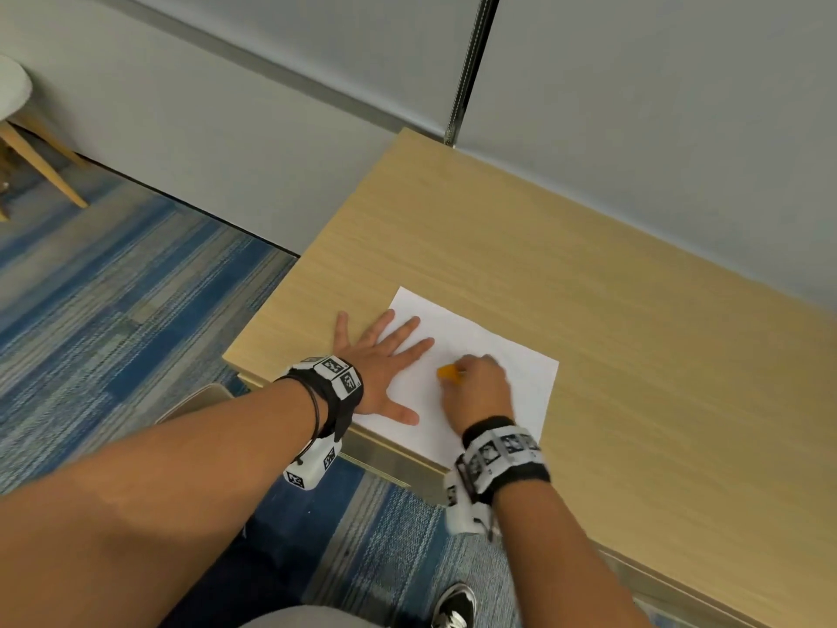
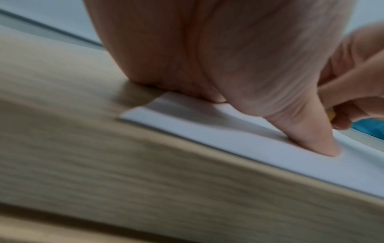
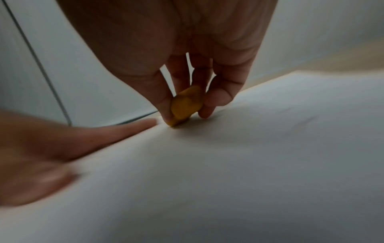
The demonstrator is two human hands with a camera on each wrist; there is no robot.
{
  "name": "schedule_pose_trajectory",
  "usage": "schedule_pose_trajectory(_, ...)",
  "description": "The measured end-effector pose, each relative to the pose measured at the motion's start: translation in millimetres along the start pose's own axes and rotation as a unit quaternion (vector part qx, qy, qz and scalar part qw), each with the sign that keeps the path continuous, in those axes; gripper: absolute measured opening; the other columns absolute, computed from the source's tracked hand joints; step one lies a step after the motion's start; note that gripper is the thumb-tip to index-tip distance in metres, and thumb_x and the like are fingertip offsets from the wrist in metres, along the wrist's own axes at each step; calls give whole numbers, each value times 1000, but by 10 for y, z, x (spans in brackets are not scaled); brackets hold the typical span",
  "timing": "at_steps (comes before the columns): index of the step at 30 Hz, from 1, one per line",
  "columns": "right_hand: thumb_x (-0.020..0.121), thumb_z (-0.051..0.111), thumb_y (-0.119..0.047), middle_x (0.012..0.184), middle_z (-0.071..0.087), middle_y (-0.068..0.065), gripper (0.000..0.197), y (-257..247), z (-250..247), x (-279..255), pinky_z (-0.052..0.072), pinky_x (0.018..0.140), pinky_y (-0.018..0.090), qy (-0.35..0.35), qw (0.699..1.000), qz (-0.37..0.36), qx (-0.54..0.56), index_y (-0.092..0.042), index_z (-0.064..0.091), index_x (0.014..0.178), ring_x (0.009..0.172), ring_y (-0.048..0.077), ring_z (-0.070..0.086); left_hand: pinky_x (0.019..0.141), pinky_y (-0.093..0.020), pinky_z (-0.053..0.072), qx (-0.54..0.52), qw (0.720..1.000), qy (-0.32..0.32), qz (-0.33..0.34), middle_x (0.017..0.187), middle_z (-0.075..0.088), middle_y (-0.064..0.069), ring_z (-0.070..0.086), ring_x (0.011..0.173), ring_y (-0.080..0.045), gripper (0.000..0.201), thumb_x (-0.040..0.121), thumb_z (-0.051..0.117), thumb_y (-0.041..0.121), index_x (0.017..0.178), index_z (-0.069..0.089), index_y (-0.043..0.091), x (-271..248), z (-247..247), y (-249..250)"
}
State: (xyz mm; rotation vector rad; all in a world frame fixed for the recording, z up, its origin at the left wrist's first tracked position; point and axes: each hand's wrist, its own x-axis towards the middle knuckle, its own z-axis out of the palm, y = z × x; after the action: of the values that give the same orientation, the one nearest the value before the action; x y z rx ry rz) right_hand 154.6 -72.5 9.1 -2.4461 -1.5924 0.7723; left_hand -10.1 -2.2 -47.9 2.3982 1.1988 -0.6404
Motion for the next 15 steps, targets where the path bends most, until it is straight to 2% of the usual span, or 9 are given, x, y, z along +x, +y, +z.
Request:
schedule_pose_trajectory(3,98,56,-29,111,69,19,31,402,-258,179,56,88,40,49,994,93,-7,-3,73,101,99,37,66,106,-82,-15,0,1000,-4,1,157,-47,16,-39,149,-22,121,67,43,100,150,-31,52,-4,-8,-2)
schedule_pose_trajectory(4,97,57,-27,109,70,19,30,375,-266,188,56,86,39,60,994,96,-10,-3,72,98,98,37,66,106,-82,-14,0,1000,-5,1,157,-47,17,-39,149,-22,121,67,43,100,150,-32,53,-6,-8,-2)
schedule_pose_trajectory(5,97,57,-26,110,70,20,29,253,-230,184,56,87,39,59,996,72,-7,-2,72,99,99,37,66,105,-82,-15,-2,1000,-6,1,157,-47,17,-40,149,-22,121,67,43,100,150,-31,53,-8,-3,-3)
schedule_pose_trajectory(7,99,57,-27,118,67,17,30,-61,-27,138,52,93,37,19,1000,0,7,-4,71,113,108,35,64,105,-82,-16,-10,1000,-1,1,157,-47,17,-40,149,-22,121,67,44,100,151,-30,53,-4,4,4)
schedule_pose_trajectory(9,100,56,-27,125,63,15,32,-212,133,25,48,96,35,-11,999,-34,13,-6,67,123,115,32,62,105,-82,-16,-7,1000,0,0,158,-46,16,-39,150,-22,121,67,43,100,151,-30,53,-14,4,7)
schedule_pose_trajectory(11,100,56,-29,124,65,17,34,-44,33,43,49,95,35,1,1000,-3,14,-6,68,121,114,35,63,106,-82,-14,-3,1000,1,-2,158,-46,16,-39,150,-22,121,68,44,100,151,-30,52,-5,-7,2)
schedule_pose_trajectory(14,98,57,-31,113,70,17,32,416,-260,189,54,86,36,44,995,84,-5,-5,73,107,102,36,67,106,-82,-14,-6,1000,-4,2,157,-47,17,-39,150,-21,123,67,44,100,151,-32,51,-1,-15,-7)
schedule_pose_trajectory(15,98,58,-30,112,70,17,31,458,-283,198,53,84,35,53,994,89,-17,-5,73,105,102,36,66,106,-82,-14,-7,1000,-4,3,157,-47,17,-39,150,-21,123,67,44,100,151,-32,51,-4,-8,-6)
